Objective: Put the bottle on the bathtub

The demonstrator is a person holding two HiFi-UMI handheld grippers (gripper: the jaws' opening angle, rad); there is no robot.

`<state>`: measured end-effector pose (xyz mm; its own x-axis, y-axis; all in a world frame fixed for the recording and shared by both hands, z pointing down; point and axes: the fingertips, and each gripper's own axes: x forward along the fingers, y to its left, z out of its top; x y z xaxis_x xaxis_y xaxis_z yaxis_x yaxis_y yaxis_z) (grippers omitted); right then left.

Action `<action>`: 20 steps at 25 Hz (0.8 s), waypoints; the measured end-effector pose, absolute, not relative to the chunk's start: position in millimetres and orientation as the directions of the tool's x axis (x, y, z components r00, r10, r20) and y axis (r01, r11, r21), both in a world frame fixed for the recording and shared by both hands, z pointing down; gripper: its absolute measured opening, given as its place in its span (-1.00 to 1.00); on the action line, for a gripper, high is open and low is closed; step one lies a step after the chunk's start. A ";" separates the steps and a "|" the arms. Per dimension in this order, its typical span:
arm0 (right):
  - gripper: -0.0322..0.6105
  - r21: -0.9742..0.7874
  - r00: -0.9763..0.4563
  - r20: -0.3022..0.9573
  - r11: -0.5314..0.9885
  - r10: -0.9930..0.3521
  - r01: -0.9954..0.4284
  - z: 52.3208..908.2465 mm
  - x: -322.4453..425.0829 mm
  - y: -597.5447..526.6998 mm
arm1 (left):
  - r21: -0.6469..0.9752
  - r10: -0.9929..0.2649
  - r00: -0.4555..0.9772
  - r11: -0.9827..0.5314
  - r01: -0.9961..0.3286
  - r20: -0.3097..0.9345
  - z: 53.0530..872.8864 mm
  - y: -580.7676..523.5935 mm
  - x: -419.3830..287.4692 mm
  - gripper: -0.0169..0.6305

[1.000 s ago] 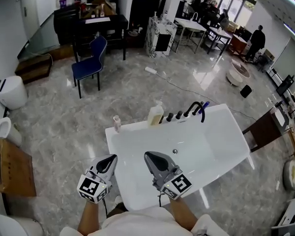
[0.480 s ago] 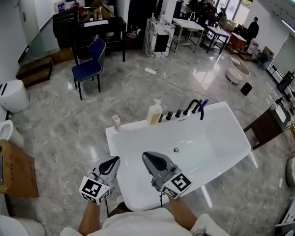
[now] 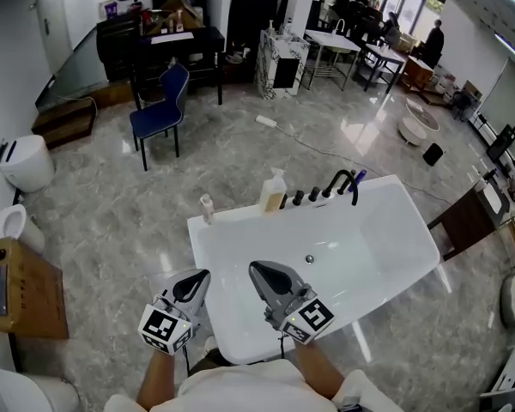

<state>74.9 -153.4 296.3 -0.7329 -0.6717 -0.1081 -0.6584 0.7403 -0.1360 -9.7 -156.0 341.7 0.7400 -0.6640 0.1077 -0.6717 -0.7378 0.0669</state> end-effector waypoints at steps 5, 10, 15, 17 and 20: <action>-0.92 -0.138 -0.739 -0.098 0.745 -0.666 -0.653 298.3 72.6 -149.8 | 0.063 -0.658 0.745 -0.744 -0.666 0.105 338.8 -153.1 -7.8 -0.94; -0.92 -0.114 -0.740 -0.076 0.743 -0.668 -0.659 300.4 67.8 -147.8 | 0.071 -0.661 0.741 -0.739 -0.670 0.118 343.2 -151.6 -11.0 -0.94; -0.91 -0.111 -0.742 -0.072 0.744 -0.667 -0.659 300.1 65.9 -146.5 | 0.074 -0.660 0.741 -0.739 -0.670 0.121 343.4 -150.7 -8.5 -0.94; -0.91 -0.115 -0.740 -0.078 0.743 -0.668 -0.659 299.4 67.6 -147.1 | 0.070 -0.659 0.742 -0.740 -0.669 0.120 343.2 -150.9 -8.0 -0.94; -0.91 -0.116 -0.734 -0.083 0.738 -0.674 -0.664 298.4 71.4 -147.9 | 0.070 -0.661 0.740 -0.738 -0.671 0.122 343.1 -151.8 -8.2 -0.94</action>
<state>71.4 -147.9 298.4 -0.7344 -0.6737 -0.0826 -0.6643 0.7384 -0.1163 -8.2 -151.8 343.1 0.7404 -0.6610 0.1220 -0.6707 -0.7385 0.0696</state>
